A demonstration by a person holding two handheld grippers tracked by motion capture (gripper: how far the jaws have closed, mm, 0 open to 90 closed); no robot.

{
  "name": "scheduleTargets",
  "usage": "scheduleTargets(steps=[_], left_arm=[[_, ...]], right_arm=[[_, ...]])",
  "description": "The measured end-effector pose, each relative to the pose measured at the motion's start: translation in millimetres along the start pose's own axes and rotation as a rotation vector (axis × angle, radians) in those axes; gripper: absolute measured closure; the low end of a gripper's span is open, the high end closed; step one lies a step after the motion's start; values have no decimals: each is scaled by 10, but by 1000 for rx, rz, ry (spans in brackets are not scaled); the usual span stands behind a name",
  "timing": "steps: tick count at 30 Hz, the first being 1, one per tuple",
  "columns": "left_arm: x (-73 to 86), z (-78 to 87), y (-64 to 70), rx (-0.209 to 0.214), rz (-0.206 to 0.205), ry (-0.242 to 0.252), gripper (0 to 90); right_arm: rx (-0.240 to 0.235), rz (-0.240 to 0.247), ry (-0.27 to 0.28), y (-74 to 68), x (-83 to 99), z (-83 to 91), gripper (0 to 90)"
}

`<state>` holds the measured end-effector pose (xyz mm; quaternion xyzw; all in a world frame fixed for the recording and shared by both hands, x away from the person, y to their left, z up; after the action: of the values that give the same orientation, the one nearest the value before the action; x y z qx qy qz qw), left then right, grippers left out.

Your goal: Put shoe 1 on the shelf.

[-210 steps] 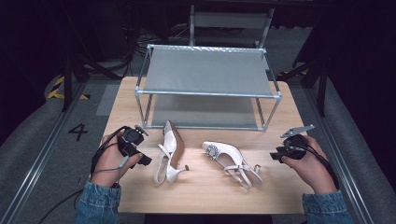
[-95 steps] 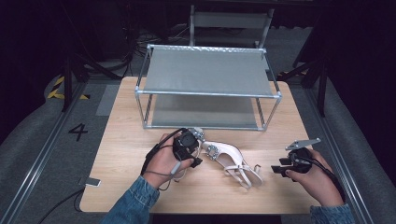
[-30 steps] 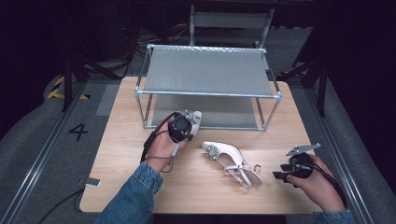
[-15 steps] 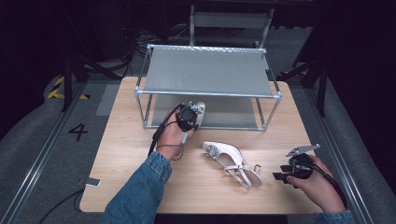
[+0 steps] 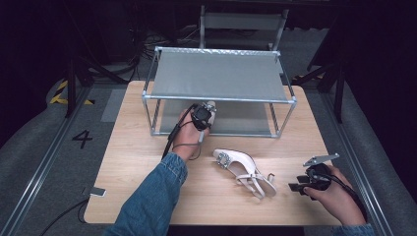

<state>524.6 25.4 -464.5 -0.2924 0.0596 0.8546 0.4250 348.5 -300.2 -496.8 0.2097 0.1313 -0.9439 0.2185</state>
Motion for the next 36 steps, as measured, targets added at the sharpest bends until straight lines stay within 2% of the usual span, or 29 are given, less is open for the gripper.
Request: scheduleTargets(steps=[1,2,3,4,5,6,7,8,10,11,12,13,14,15,16,17,18,21,22,25,26,29,30,31,32,33,36], left_arm=[[-19,-25,-54,-9,-65,-1,859],[-16,-40,-12,-11,-4,-9,856],[-30,-58,-54,-12,-54,-16,853],[-36,-78,-45,-13,-34,-23,852],[-36,-78,-45,-13,-34,-23,851],[-50,-120,-18,-12,15,-30,848],[-62,-141,-22,-8,10,-37,845],[-77,-158,-37,-5,-12,-41,842],[-84,-185,-42,-8,-19,-49,840],[-83,-199,-19,-4,4,-55,833],[-91,-227,-43,5,-39,-62,826],[-93,-227,10,0,32,-65,824],[-120,-230,-11,-2,1,-49,802],[-120,-230,-11,-2,1,-49,743],[-148,-220,-9,-12,-26,-65,685],[-150,-214,17,-13,-5,-73,628],[-157,-202,5,-13,-38,-81,592],[-141,-160,38,-11,-9,-108,481],[-134,-136,39,-1,-18,-114,470],[-121,-65,53,10,-18,-89,429],[-122,-47,47,13,-37,-81,421],[-102,48,121,32,9,-52,401],[-101,83,111,39,-22,-40,397],[-83,119,164,52,33,-43,394],[-66,153,165,62,20,-52,383],[-56,187,188,70,29,-36,378],[-39,274,207,60,31,-20,386]], right_arm=[[-1,-1,-1,-3,2,2,512],[0,-4,1,-3,5,3,512],[0,-4,0,0,10,3,512],[0,-5,0,3,14,4,512],[1,-6,-1,8,19,4,512],[4,-11,-1,13,23,4,512],[4,-13,-1,17,24,5,512],[6,-14,0,23,24,8,512],[6,-15,3,22,21,12,512],[2,-20,5,16,19,26,512],[2,-19,10,19,20,32,511],[2,-21,11,20,22,33,511],[2,-22,11,22,27,31,509],[4,-20,9,28,33,28,509],[3,-22,7,29,39,25,506],[1,-24,7,28,43,21,504],[-1,-26,9,26,44,20,502],[-3,-29,15,20,41,31,501],[-3,-30,15,19,40,33,500],[-2,-28,13,15,41,31,500],[-2,-26,12,13,41,27,500],[-8,-29,9,-7,35,14,499],[-7,-23,8,-7,31,11,499],[-7,-24,7,-12,25,8,500],[-10,-22,7,-16,18,4,500],[-10,-22,7,-21,11,0,500],[-11,-18,7,-24,-10,-13,498]])
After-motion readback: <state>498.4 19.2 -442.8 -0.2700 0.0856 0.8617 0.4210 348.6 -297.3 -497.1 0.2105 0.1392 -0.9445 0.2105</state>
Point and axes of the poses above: each handheld gripper's, and its own axes: z roughly backward along the jaws, x roughly out of its underside, y roughly to its right, the point moved 7 cm from there along -z, roughly forward along the jaws, and after that the axes turned 7 degrees about -z, right-handed, at the moved point
